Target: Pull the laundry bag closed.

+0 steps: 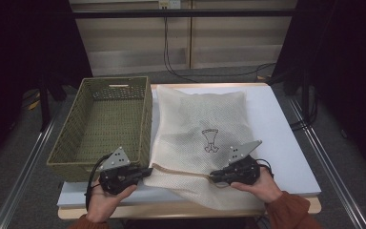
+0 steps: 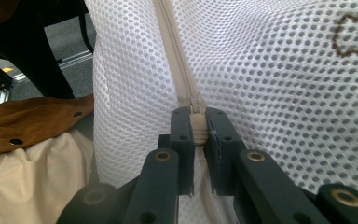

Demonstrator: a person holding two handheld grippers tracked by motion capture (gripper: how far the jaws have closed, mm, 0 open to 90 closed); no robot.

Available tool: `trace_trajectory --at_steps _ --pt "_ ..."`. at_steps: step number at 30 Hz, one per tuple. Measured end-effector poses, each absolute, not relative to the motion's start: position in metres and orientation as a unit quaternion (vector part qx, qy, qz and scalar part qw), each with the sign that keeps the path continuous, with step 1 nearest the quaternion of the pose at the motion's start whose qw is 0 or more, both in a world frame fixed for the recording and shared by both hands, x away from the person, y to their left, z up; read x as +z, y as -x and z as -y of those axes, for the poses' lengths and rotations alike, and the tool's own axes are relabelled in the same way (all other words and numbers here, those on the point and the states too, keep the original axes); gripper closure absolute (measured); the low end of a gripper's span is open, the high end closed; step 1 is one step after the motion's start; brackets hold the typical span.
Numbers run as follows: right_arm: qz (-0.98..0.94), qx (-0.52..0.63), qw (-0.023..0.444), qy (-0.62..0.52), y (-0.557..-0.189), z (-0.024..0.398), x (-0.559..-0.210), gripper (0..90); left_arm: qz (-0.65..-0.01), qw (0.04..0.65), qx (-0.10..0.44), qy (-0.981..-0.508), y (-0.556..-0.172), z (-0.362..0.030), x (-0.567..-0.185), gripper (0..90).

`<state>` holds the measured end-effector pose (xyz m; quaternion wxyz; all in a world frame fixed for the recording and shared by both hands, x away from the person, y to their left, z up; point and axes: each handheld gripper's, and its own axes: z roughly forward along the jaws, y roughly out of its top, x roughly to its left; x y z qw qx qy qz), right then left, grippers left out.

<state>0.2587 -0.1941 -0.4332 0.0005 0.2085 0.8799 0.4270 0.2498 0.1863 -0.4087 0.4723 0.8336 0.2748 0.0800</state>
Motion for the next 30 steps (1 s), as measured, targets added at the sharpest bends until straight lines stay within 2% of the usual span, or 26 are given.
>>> trace_trajectory --at_steps 30 --pt "-0.876 0.426 0.006 -0.227 -0.253 0.211 -0.435 83.0 -0.278 0.474 0.074 -0.832 -0.25 -0.186 -0.408 85.9"
